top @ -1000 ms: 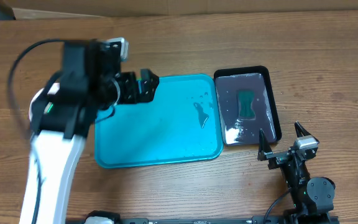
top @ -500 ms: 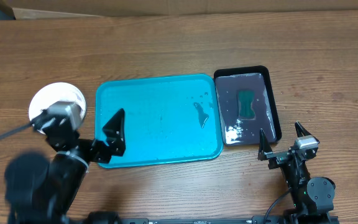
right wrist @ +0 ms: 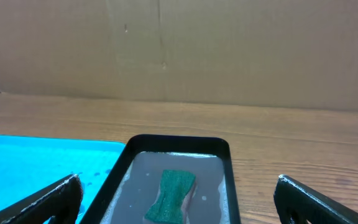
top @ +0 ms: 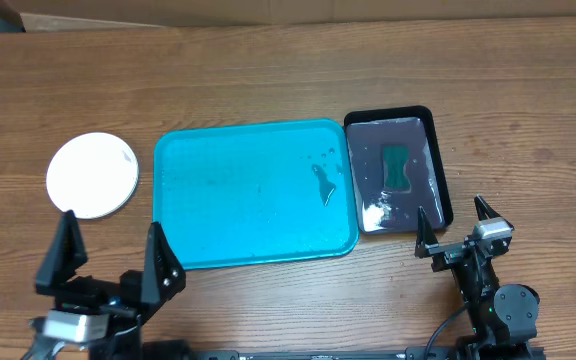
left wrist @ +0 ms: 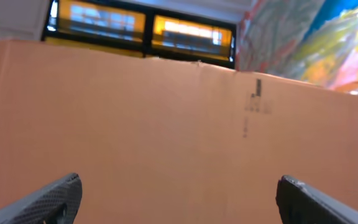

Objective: Clean dirty plates on tray and stack at the side

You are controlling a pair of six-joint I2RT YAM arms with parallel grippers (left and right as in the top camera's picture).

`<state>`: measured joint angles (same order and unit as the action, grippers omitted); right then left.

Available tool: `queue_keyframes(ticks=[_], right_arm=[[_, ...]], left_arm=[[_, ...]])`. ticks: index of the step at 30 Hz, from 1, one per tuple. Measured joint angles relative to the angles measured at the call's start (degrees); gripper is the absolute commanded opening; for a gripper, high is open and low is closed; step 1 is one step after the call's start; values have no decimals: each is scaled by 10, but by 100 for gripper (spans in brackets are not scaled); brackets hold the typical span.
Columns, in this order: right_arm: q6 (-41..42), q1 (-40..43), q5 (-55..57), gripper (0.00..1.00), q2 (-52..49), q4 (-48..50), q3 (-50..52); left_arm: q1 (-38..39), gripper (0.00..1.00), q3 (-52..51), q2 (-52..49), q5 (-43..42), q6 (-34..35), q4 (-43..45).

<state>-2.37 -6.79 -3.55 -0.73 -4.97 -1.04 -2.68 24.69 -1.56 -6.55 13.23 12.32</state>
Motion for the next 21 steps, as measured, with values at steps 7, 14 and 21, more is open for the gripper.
queue_keyframes(ticks=[7,14,21], right_arm=[[0,0,0,100,0,0,0],[0,0,0,100,0,0,0],[0,0,0,100,0,0,0]], left_arm=[[0,100,-124,6,24,0,47],[0,100,-207,6,30,0,50],[0,100,-238,6,32,0,-10]])
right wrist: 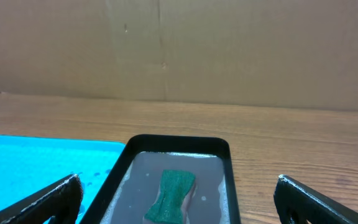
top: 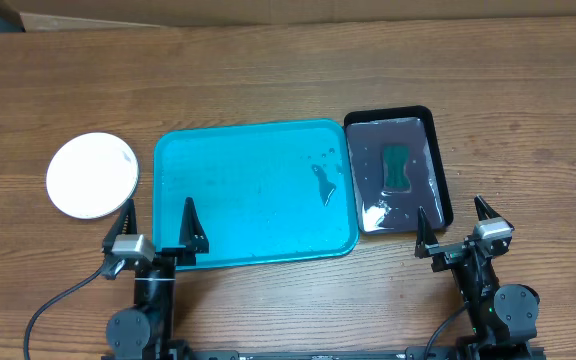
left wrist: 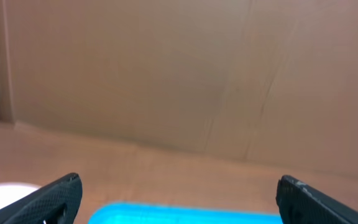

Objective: Clean dirty plates on tray and stack at the side

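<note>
A wet turquoise tray [top: 253, 195] lies mid-table with no plate on it; its far edge shows as the tray [left wrist: 185, 213] in the left wrist view. A white plate [top: 92, 175] sits on the wood to the tray's left. A green sponge [top: 397, 165] lies in grey water inside a black basin [top: 440, 170] right of the tray; the sponge [right wrist: 174, 194] also shows in the right wrist view. My left gripper [top: 156, 223] stands open at the tray's near left corner. My right gripper [top: 456, 223] stands open just before the basin. Both hold nothing.
A cardboard wall [right wrist: 179, 50] runs along the table's far edge. The wooden table [top: 288, 80] reaches behind the tray. Water drops [top: 325, 180] lie on the tray's right part. A black cable [top: 53, 305] runs at the front left.
My left gripper has moved from the front left edge, where its camera faced high up the cardboard, to the tray's near left corner, level with the table. The right arm has not moved.
</note>
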You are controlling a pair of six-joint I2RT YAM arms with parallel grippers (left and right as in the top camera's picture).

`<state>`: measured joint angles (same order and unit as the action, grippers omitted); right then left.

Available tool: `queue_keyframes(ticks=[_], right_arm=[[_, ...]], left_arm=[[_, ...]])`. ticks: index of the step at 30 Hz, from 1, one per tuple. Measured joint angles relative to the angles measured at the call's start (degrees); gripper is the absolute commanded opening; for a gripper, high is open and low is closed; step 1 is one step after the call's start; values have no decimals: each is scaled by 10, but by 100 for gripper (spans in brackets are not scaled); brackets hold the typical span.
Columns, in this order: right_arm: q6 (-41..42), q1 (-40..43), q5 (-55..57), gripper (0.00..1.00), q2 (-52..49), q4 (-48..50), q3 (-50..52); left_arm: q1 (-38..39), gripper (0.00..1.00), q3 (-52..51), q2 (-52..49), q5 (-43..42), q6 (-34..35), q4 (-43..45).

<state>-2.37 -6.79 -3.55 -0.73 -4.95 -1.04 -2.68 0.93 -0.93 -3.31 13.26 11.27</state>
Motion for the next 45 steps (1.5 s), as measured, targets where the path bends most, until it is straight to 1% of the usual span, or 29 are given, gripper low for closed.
queue_keyframes(ticks=[3,7,14,18,45], right_arm=[[0,0,0,100,0,-1,0],[0,0,0,100,0,-1,0],[0,0,0,100,0,0,0],[0,0,0,100,0,0,0],[0,0,0,100,0,0,0]], left_arm=[[0,100,-3,1,3,-11,-82],[0,99,-5,2,5,-30,-154],[0,100,-5,2,10,-58,-156],[0,100,-5,2,10,-62,-156],[0,100,-5,2,15,-63,-156]])
